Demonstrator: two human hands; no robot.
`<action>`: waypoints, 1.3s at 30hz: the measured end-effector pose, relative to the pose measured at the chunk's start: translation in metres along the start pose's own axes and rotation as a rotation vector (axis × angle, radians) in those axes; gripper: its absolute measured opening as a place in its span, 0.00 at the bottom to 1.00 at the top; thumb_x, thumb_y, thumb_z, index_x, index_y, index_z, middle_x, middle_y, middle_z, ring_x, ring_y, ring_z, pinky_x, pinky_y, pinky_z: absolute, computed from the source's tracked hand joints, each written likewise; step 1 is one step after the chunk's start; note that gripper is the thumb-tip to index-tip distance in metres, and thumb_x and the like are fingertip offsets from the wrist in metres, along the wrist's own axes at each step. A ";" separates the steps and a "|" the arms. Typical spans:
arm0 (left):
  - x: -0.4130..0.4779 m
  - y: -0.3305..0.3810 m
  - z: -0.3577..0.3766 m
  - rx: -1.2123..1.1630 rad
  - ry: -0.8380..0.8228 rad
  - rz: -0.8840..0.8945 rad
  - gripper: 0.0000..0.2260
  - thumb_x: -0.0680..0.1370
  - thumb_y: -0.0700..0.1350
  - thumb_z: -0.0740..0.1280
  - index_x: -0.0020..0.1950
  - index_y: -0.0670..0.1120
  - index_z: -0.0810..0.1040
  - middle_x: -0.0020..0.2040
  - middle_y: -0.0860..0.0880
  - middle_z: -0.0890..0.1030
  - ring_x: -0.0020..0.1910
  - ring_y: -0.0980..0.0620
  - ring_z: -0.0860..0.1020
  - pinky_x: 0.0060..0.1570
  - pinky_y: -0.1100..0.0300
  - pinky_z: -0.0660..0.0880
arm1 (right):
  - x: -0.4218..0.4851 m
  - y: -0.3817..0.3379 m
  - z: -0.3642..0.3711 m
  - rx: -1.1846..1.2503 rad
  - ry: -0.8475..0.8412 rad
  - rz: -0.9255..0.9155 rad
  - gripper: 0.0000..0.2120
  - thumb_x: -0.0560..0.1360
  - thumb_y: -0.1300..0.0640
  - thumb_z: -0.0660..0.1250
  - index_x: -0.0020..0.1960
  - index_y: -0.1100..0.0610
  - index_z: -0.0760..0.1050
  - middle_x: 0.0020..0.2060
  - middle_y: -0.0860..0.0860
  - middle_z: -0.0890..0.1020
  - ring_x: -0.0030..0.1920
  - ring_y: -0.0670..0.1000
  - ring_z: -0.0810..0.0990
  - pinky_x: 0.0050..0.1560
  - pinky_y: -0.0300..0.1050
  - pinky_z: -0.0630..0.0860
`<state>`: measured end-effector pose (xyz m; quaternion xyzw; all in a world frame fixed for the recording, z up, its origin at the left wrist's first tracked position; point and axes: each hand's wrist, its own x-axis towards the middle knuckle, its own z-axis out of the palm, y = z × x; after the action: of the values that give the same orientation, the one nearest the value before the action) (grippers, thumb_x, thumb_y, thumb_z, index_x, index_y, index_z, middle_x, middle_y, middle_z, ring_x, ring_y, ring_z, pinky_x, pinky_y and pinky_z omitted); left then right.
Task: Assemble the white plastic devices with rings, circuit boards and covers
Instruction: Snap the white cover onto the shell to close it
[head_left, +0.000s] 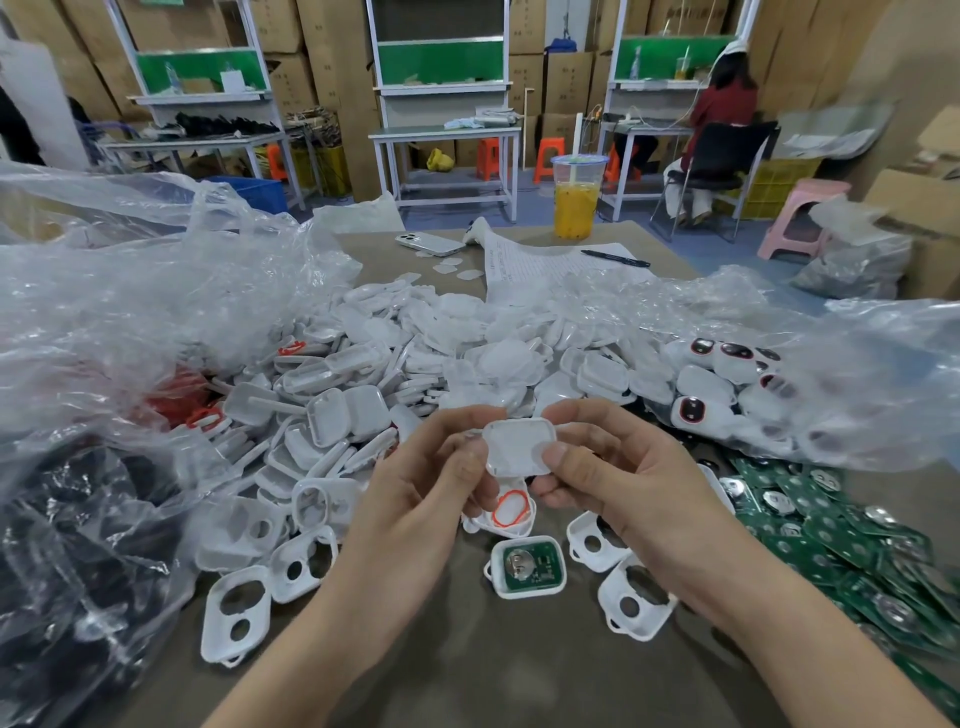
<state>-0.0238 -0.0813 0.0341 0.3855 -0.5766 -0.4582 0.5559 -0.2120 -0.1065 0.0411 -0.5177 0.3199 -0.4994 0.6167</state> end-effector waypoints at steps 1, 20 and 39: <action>0.000 -0.001 0.000 0.014 -0.001 0.002 0.10 0.80 0.49 0.63 0.56 0.57 0.83 0.37 0.51 0.79 0.40 0.52 0.77 0.48 0.53 0.76 | 0.000 0.000 -0.001 -0.005 -0.002 0.001 0.13 0.67 0.53 0.78 0.52 0.49 0.85 0.44 0.49 0.86 0.40 0.52 0.86 0.44 0.39 0.81; -0.013 0.000 0.006 0.742 0.074 0.487 0.18 0.78 0.59 0.67 0.67 0.57 0.75 0.62 0.64 0.74 0.62 0.59 0.75 0.58 0.72 0.68 | -0.010 -0.003 0.012 -0.158 -0.093 0.094 0.09 0.78 0.56 0.70 0.58 0.53 0.83 0.46 0.51 0.87 0.47 0.50 0.86 0.46 0.37 0.80; -0.019 -0.017 -0.031 0.975 -0.102 0.267 0.14 0.78 0.62 0.64 0.60 0.60 0.76 0.59 0.66 0.75 0.58 0.65 0.77 0.52 0.62 0.78 | -0.028 0.001 -0.033 -1.510 -0.284 -0.228 0.22 0.73 0.27 0.57 0.61 0.35 0.76 0.69 0.37 0.71 0.77 0.41 0.54 0.79 0.46 0.41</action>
<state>0.0074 -0.0714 0.0114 0.5002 -0.7940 -0.0790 0.3363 -0.2497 -0.0902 0.0280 -0.8863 0.4361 -0.1354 0.0769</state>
